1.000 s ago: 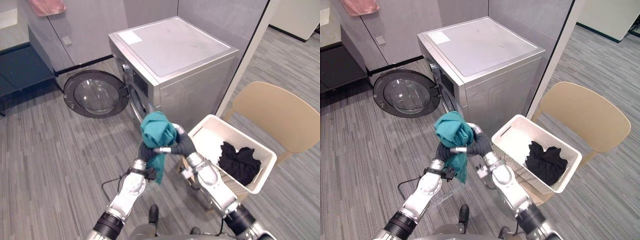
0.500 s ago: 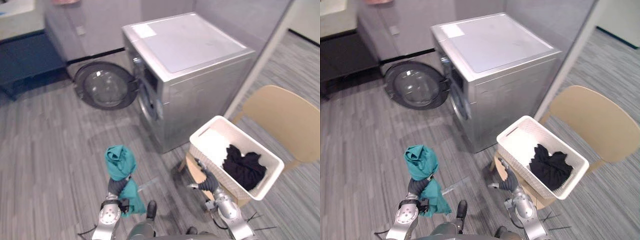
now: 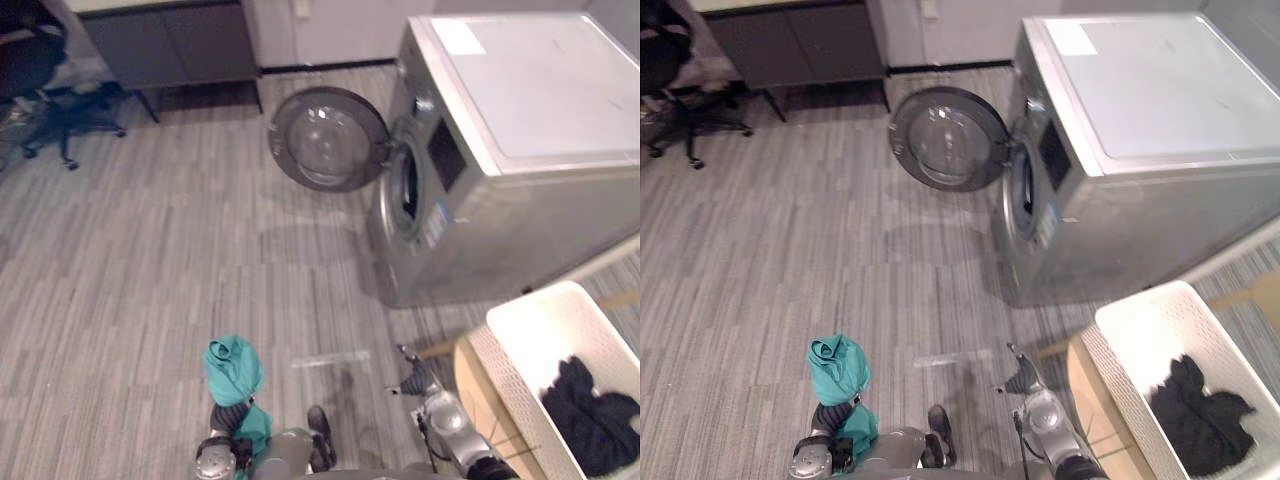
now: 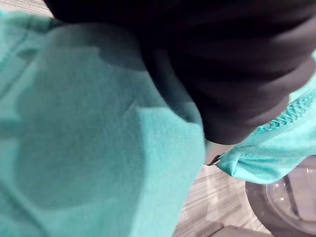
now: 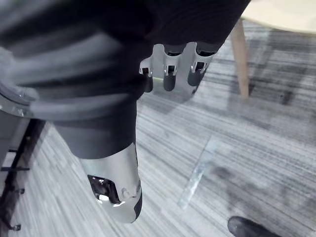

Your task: Pick up the laundry basket with both hands and put the clothes into the washing machine.

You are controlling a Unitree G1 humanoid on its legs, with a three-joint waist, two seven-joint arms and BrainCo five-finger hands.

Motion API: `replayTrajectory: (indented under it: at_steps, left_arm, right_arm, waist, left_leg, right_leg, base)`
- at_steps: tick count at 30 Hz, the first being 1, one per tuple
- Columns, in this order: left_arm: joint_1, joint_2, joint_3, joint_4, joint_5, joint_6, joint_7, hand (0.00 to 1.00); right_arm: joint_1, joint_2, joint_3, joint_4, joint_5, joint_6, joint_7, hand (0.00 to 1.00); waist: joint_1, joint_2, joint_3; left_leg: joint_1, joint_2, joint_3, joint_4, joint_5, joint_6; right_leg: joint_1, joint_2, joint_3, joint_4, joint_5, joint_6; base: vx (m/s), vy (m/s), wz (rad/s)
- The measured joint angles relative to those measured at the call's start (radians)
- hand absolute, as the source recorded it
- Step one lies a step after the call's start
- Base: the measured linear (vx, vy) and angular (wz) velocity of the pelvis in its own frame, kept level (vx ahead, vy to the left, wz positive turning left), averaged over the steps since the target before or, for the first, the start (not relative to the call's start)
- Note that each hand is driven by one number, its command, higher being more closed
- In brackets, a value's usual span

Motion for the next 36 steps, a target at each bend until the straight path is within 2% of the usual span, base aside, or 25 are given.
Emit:
replayTrajectory:
  at_steps: [1,2,3,6,7,9,10,11,12,13,14,16,17,19,21,23,25,26,27,28,29,30,31,33,36]
  left_arm:
    - [-0.004,0.005,-0.002,0.0,0.0,0.0,0.0,1.0]
    - [-0.015,0.01,-0.001,0.0,0.0,0.001,0.0,1.0]
    - [-0.015,0.01,-0.001,0.0,0.0,0.002,0.0,1.0]
    - [-0.036,0.005,-0.005,-0.001,-0.003,0.002,0.0,1.0]
    - [-0.05,0.004,-0.017,-0.001,-0.004,0.002,0.0,1.0]
    - [-0.074,0.007,-0.033,-0.002,-0.005,0.001,-0.001,1.0]
    - [-0.079,0.008,-0.049,-0.002,-0.002,0.0,-0.002,1.0]
    - [-0.078,0.007,-0.053,-0.002,-0.002,0.0,-0.002,1.0]
    - [-0.072,0.005,-0.062,-0.005,0.0,-0.002,-0.003,1.0]
    - [-0.061,0.003,-0.062,-0.006,0.001,-0.004,-0.004,1.0]
    - [-0.053,0.007,-0.062,-0.012,0.002,-0.003,-0.008,1.0]
    - [-0.048,-0.001,-0.061,-0.019,0.002,-0.002,-0.022,1.0]
    - [-0.03,-0.006,-0.06,-0.018,0.002,-0.001,-0.025,1.0]
    - [-0.034,-0.014,-0.061,-0.015,0.002,0.003,-0.029,1.0]
    - [-0.064,-0.026,-0.059,-0.016,0.009,0.002,-0.04,1.0]
    - [-0.089,-0.034,-0.06,-0.016,0.01,-0.003,-0.044,1.0]
    - [-0.111,-0.039,-0.062,-0.015,0.011,-0.004,-0.044,1.0]
    - [-0.113,-0.038,-0.061,-0.016,0.011,-0.007,-0.044,1.0]
    - [-0.112,-0.04,-0.062,-0.015,0.011,-0.007,-0.044,1.0]
    - [-0.11,-0.046,-0.063,-0.012,0.011,-0.007,-0.043,1.0]
    - [-0.1,-0.058,-0.063,0.004,0.011,-0.008,-0.043,1.0]
    - [-0.094,-0.065,-0.064,0.019,0.011,-0.008,-0.043,1.0]
    - [-0.099,-0.061,-0.073,0.046,0.011,-0.003,-0.043,1.0]
    - [-0.101,-0.028,-0.073,0.046,0.011,-0.003,-0.043,1.0]
    - [-0.101,0.002,-0.071,0.045,0.01,0.0,-0.041,1.0]
  right_arm:
    - [-0.001,0.002,0.0,0.001,0.0,0.002,-0.001,0.0]
    - [-0.003,0.006,0.0,0.001,0.002,0.001,-0.001,0.0]
    - [0.0,0.007,0.0,0.001,0.002,0.001,-0.001,0.0]
    - [-0.018,0.002,0.0,-0.001,0.024,0.0,-0.002,0.0]
    - [-0.029,0.002,0.0,-0.002,0.037,-0.001,-0.004,0.0]
    - [-0.034,0.001,-0.001,-0.004,0.043,-0.001,-0.013,0.0]
    - [-0.021,0.004,-0.001,-0.006,0.045,-0.001,-0.012,0.0]
    - [-0.013,0.005,-0.001,-0.01,0.046,-0.001,-0.012,0.0]
    - [0.002,0.007,-0.001,-0.024,0.048,-0.001,-0.01,0.0]
    - [0.005,0.007,-0.001,-0.031,0.049,-0.001,-0.009,0.0]
    - [0.001,0.011,-0.01,-0.034,0.049,-0.002,-0.005,0.0]
    - [-0.013,0.007,-0.017,-0.035,0.049,-0.001,0.002,0.0]
    - [-0.012,0.009,-0.015,-0.053,0.05,-0.001,0.001,0.0]
    - [-0.002,0.019,-0.019,-0.062,0.055,-0.002,0.0,0.0]
    - [-0.002,0.016,-0.041,-0.062,0.064,-0.001,-0.001,0.0]
    - [-0.005,0.016,-0.061,-0.062,0.07,-0.002,-0.001,0.0]
    - [-0.004,0.021,-0.081,-0.061,0.07,-0.002,-0.004,0.0]
    - [0.003,0.023,-0.086,-0.061,0.07,-0.003,-0.007,0.0]
    - [0.008,0.021,-0.088,-0.06,0.069,-0.002,-0.012,0.0]
    - [0.008,0.013,-0.089,-0.059,0.067,-0.003,-0.018,0.0]
    - [0.014,0.001,-0.087,-0.06,0.066,-0.003,-0.019,0.0]
    - [0.02,-0.006,-0.087,-0.058,0.066,-0.003,-0.019,0.0]
    - [0.03,0.004,-0.087,-0.058,0.062,0.0,-0.019,0.0]
    - [0.063,0.032,-0.074,-0.064,0.057,-0.005,-0.018,0.0]
    - [0.037,0.052,-0.053,-0.062,0.056,-0.004,-0.017,0.0]
  waist:
    - [-0.008,0.0,0.006]
    - [-0.017,0.004,0.021]
    - [-0.018,0.01,0.026]
    - [-0.017,0.01,0.047]
    - [-0.018,0.028,0.061]
    - [-0.021,0.021,0.069]
    - [-0.027,0.006,0.074]
    - [-0.031,0.002,0.073]
    - [-0.047,0.0,0.07]
    - [-0.06,0.005,0.066]
    - [-0.072,0.003,0.067]
    - [-0.061,0.026,0.075]
    - [-0.042,0.043,0.078]
    - [-0.017,0.037,0.083]
    - [-0.013,0.028,0.089]
    - [-0.015,0.027,0.092]
    - [-0.015,0.017,0.103]
    - [-0.013,0.01,0.105]
    - [-0.014,0.015,0.103]
    - [-0.012,0.039,0.101]
    - [-0.012,0.075,0.095]
    - [-0.011,0.093,0.091]
    - [-0.01,0.068,0.093]
    - [-0.01,0.013,0.064]
    - [-0.011,-0.009,0.051]
  left_leg:
    - [0.011,-0.002,-0.018,-0.001,-0.003,0.004]
    - [0.041,-0.007,-0.06,-0.009,-0.005,0.008]
    - [0.06,-0.011,-0.077,-0.018,-0.005,0.01]
    - [0.132,-0.017,-0.143,-0.039,-0.012,-0.002]
    - [0.148,-0.017,-0.171,-0.058,-0.011,-0.005]
    - [0.18,-0.021,-0.222,-0.091,-0.016,-0.017]
    - [0.211,-0.034,-0.264,-0.091,-0.038,-0.054]
    - [0.222,-0.036,-0.275,-0.089,-0.049,-0.07]
    - [0.237,-0.029,-0.301,-0.079,-0.078,-0.115]
    - [0.242,-0.016,-0.309,-0.057,-0.097,-0.145]
    - [0.189,-0.002,-0.29,0.069,-0.114,-0.173]
    - [0.056,0.083,-0.2,0.389,-0.093,-0.219]
    - [-0.033,0.185,-0.137,0.641,-0.053,-0.247]
    - [-0.063,0.236,-0.102,0.744,-0.085,-0.203]
    - [-0.096,0.235,-0.101,0.688,-0.104,-0.174]
    - [-0.142,0.231,-0.114,0.538,-0.107,-0.169]
    - [-0.164,0.187,-0.199,0.323,-0.096,-0.186]
    - [-0.162,0.153,-0.291,0.186,-0.072,-0.221]
    - [-0.157,0.143,-0.341,0.124,-0.056,-0.238]
    - [-0.155,0.145,-0.444,0.025,-0.02,-0.264]
    - [-0.149,0.163,-0.495,0.016,0.002,-0.258]
    - [-0.144,0.177,-0.5,0.027,0.05,-0.259]
    - [-0.144,0.161,-0.455,0.1,0.091,-0.22]
    - [-0.13,0.129,-0.345,0.11,0.04,-0.177]
    - [-0.08,0.145,-0.144,0.122,0.001,-0.13]
  right_leg:
    - [-0.031,0.026,0.054,0.032,-0.019,0.011]
    - [-0.083,0.096,0.147,0.065,-0.064,0.037]
    - [-0.114,0.131,0.182,0.058,-0.086,0.048]
    - [-0.222,0.225,0.193,-0.095,-0.112,0.064]
    - [-0.263,0.251,0.178,-0.189,-0.098,0.069]
    - [-0.291,0.29,0.162,-0.433,-0.007,0.077]
    - [-0.291,0.299,0.178,-0.529,0.067,0.049]
    - [-0.289,0.297,0.186,-0.531,0.082,0.033]
    - [-0.277,0.299,0.187,-0.518,0.114,-0.009]
    - [-0.271,0.302,0.176,-0.505,0.129,-0.021]
    - [-0.265,0.305,0.166,-0.498,0.151,-0.032]
    - [-0.207,0.366,0.162,-0.539,0.137,-0.06]
    - [-0.13,0.435,0.189,-0.594,0.128,-0.097]
    - [-0.047,0.469,0.241,-0.635,0.109,-0.109]
    - [0.027,0.468,0.294,-0.681,0.104,-0.103]
    - [0.072,0.464,0.35,-0.717,0.102,-0.098]
    - [0.108,0.448,0.396,-0.731,0.096,-0.087]
    - [0.123,0.433,0.428,-0.731,0.075,-0.053]
    - [0.125,0.434,0.451,-0.729,0.064,-0.036]
    - [0.124,0.449,0.505,-0.723,0.046,-0.008]
    - [0.12,0.474,0.554,-0.705,0.022,0.02]
    - [0.113,0.488,0.586,-0.682,0.003,0.033]
    - [0.101,0.469,0.643,-0.623,-0.042,0.069]
    - [0.034,0.41,0.7,-0.547,-0.074,0.098]
    - [-0.054,0.36,0.652,-0.444,-0.054,0.125]
  base:
    - [0.19,0.103,1.26]
    - [0.19,0.072,0.84]
    - [0.25,0.064,0.97]
    - [0.29,0.028,0.72]
    - [0.31,-0.027,0.7]
    - [0.37,-0.076,0.85]
    - [0.39,-0.131,0.81]
    - [0.5,-0.207,0.97]
    - [0.35,-0.185,0.76]
    - [0.46,-0.228,0.89]
    - [0.45,-0.251,0.51]
    - [0.55,-0.27,-0.21]
    - [0.55,-0.198,-0.86]
    - [0.52,-0.141,-0.91]
    - [0.43,-0.066,-0.78]
    - [0.43,0.044,-0.89]
    - [0.32,0.133,-0.8]
    - [0.24,0.161,-0.72]
    - [0.28,0.252,-1.14]
    - [0.28,0.323,-1.39]
    - [0.29,0.364,-1.55]
    - [0.34,0.513,-1.53]
    - [0.26,0.438,-1.34]
    - [0.24,0.415,-1.31]
    - [0.15,0.29,-1.75]
